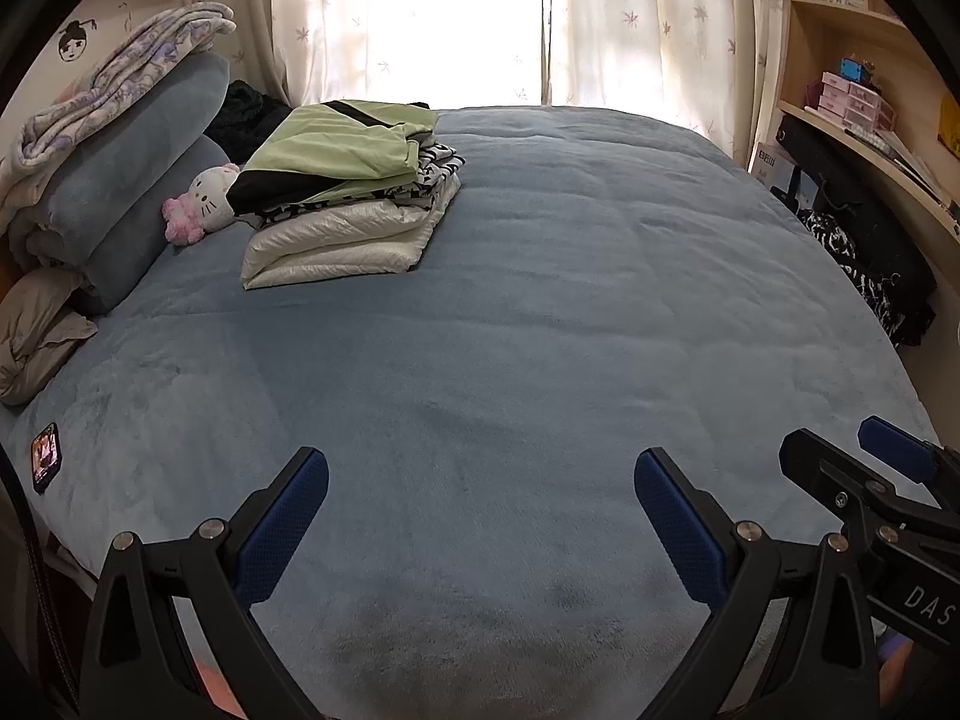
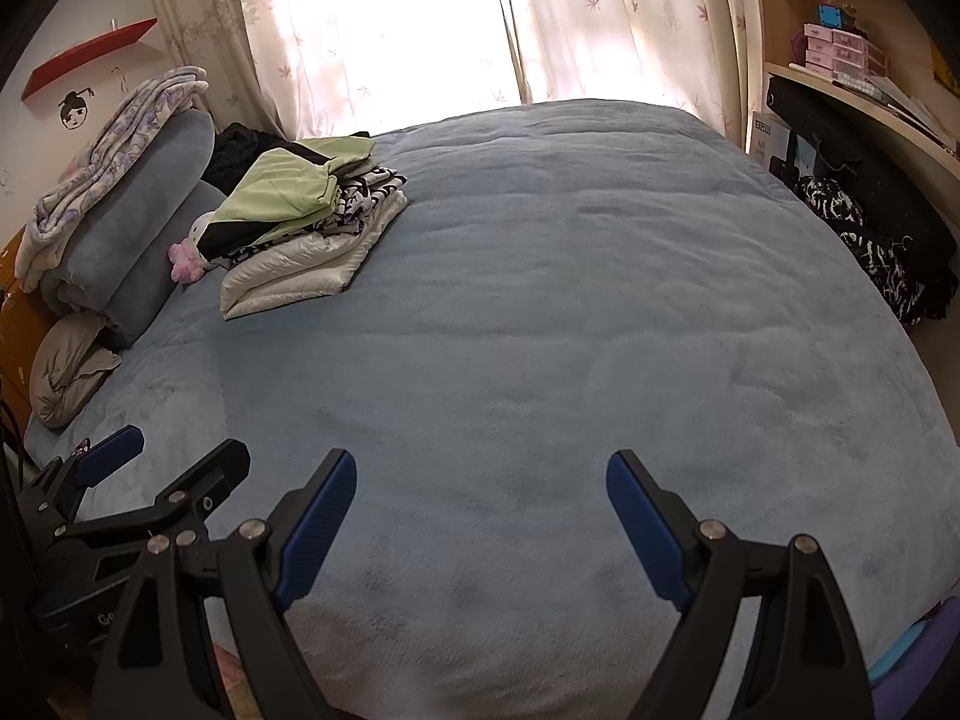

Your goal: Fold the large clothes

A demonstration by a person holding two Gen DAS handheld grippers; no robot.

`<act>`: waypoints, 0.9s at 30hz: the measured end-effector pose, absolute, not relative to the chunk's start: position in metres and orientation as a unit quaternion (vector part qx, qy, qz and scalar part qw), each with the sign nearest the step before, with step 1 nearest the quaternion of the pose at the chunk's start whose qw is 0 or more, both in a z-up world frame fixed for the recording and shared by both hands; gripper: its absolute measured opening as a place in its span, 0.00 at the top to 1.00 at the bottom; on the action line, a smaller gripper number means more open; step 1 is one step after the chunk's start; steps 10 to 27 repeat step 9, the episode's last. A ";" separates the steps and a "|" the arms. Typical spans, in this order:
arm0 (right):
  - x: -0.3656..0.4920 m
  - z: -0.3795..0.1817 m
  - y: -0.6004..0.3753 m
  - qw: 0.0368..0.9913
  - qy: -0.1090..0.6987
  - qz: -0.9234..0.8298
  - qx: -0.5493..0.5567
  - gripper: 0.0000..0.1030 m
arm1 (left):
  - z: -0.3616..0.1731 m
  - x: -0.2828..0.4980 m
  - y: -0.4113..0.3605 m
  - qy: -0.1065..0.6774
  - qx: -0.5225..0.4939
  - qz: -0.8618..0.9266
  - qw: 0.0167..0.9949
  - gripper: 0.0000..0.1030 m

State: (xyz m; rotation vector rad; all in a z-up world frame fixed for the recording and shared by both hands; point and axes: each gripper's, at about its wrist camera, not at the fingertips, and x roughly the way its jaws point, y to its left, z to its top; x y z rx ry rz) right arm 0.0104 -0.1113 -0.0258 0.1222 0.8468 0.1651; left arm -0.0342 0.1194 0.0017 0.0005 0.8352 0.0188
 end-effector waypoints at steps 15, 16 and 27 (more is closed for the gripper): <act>0.016 -0.031 -0.110 0.904 0.416 0.077 0.055 0.17 | -0.003 -0.029 0.123 0.415 -0.001 0.007 0.910 0.02; 0.016 -0.031 -0.110 0.904 0.416 0.077 0.055 0.17 | -0.003 -0.029 0.123 0.415 -0.001 0.007 0.910 0.02; 0.016 -0.031 -0.110 0.904 0.416 0.077 0.055 0.17 | -0.003 -0.029 0.123 0.415 -0.001 0.007 0.910 0.02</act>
